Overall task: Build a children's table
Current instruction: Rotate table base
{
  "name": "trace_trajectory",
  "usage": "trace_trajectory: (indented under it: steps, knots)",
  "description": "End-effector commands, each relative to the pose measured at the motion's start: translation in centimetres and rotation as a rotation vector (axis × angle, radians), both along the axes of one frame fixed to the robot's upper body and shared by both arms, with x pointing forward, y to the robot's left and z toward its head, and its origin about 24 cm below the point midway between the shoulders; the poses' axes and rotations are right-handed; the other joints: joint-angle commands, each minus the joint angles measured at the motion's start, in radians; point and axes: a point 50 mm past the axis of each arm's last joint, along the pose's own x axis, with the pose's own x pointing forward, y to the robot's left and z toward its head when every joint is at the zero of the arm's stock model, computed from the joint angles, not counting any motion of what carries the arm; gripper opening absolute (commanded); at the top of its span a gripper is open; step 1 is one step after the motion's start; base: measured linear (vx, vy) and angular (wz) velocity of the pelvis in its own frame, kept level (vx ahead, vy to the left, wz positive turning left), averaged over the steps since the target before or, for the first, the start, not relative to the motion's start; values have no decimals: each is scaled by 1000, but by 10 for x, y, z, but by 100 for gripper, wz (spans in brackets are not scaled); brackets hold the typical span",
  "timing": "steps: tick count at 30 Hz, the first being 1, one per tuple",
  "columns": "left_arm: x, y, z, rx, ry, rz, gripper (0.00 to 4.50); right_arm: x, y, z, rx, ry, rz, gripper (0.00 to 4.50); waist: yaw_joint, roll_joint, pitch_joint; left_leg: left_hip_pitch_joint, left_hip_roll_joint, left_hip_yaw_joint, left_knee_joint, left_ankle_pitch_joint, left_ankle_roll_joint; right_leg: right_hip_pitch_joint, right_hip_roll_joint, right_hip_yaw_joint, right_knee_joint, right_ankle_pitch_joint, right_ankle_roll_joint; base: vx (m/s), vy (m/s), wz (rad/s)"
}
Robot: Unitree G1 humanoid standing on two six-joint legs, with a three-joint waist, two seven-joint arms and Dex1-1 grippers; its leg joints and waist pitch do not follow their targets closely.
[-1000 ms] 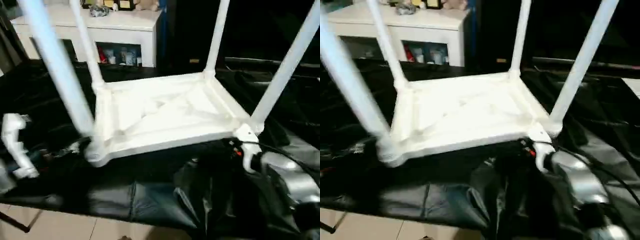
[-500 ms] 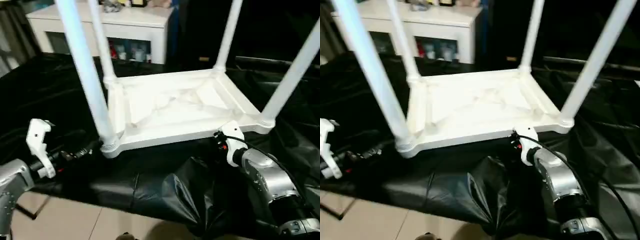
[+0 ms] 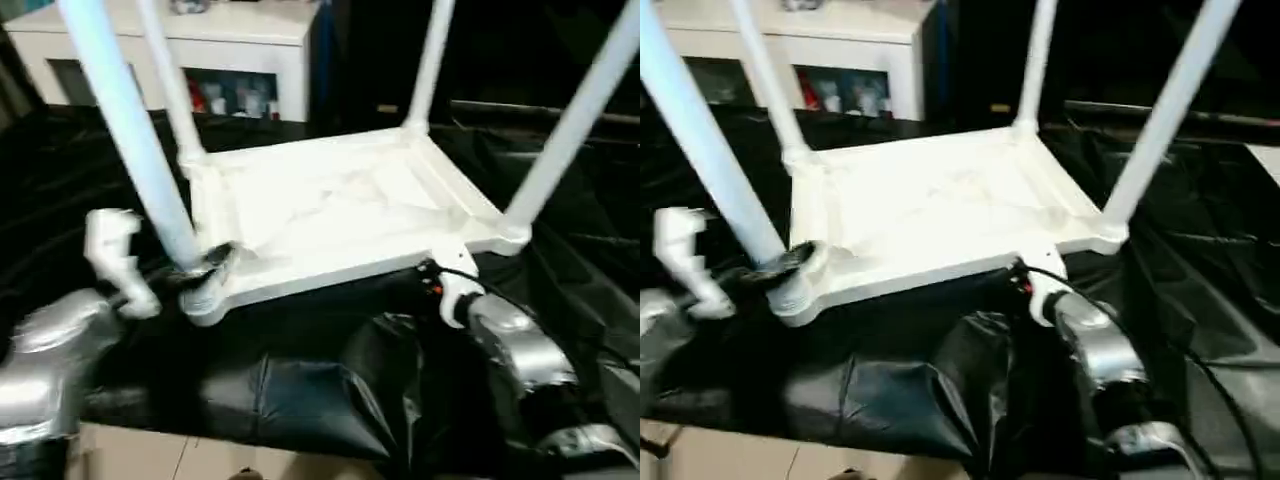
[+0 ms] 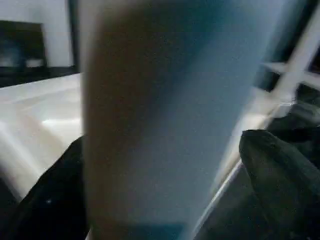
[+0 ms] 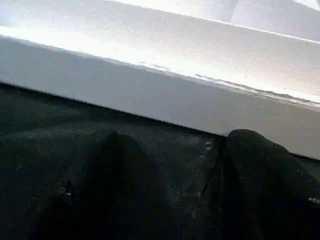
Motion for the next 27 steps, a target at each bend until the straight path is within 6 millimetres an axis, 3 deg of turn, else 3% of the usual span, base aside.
trace_trajectory:
  steps: [1, 3, 4, 6, 10, 12, 16, 17, 18, 20, 27]
  knots:
    - [-6, -23, 14, -92, -32, -180, 439, 7, 1, 5, 0, -26, -30, 385, 3, 9, -66, 13, 12, 4, -73, -207, -17, 37, -57, 41, -82, -91, -221, 0, 0, 0]
    - [-10, -30, 16, -124, -26, -245, 439, 8, 3, 4, 1, -25, -27, 385, 4, 9, -66, 13, 13, 5, -74, -217, -18, 36, -56, 41, -79, -99, -225, 0, 0, 0]
    - [-21, -42, 18, -153, 16, -391, 439, 11, 7, 4, 8, -26, -22, 385, 3, 9, -67, 14, 14, 5, -74, -220, -18, 36, -56, 41, -75, -92, -229, 0, 0, 0]
    - [-29, -53, 17, -149, 54, -489, 439, 14, 13, 4, 13, -29, -12, 385, 0, 9, -66, 12, 13, 5, -74, -214, -12, 36, -54, 40, -75, -87, -228, 0, 0, 0]
    - [-34, -70, 15, -142, 87, -589, 439, 21, 24, 6, 15, -38, 4, 385, -11, 10, -62, 11, 12, 6, -76, -220, -13, 39, -54, 41, -78, -101, -231, 0, 0, 0]
    - [-31, -90, 16, -185, 68, -631, 439, 27, 41, 10, 28, -47, 35, 385, -17, 9, -63, 11, 11, 7, -75, -218, -16, 41, -53, 41, -79, -99, -233, 0, 0, 0]
    - [-24, -110, 16, -194, 52, -645, 439, 31, 57, 14, 35, -56, 73, 385, -24, 1, -66, 6, 11, 7, -72, -182, -10, 49, -55, 42, -76, -64, -230, 0, 0, 0]
    - [-22, -117, 15, -183, 43, -651, 439, 32, 63, 16, 36, -58, 87, 385, -24, 3, -68, 7, 11, 7, -71, -166, -2, 48, -55, 42, -75, -42, -232, 0, 0, 0]
    - [-20, -122, 14, -173, 39, -654, 439, 33, 68, 16, 36, -60, 100, 385, -26, -2, -67, 6, 11, 8, -69, -160, 1, 49, -55, 42, -74, -34, -234, 0, 0, 0]
    - [-13, -137, 11, -156, 25, -663, 439, 35, 79, 17, 33, -64, 126, 385, -27, 0, -69, 7, 10, 9, -67, -141, 11, 49, -55, 41, -72, -15, -242, 0, 0, 0]
    - [7, -152, 4, -70, -7, -541, 439, 35, 88, 17, 40, -61, 149, 385, -21, 1, -73, 8, 14, 10, -64, -117, 28, 51, -56, 41, -66, 52, -245, 0, 0, 0]
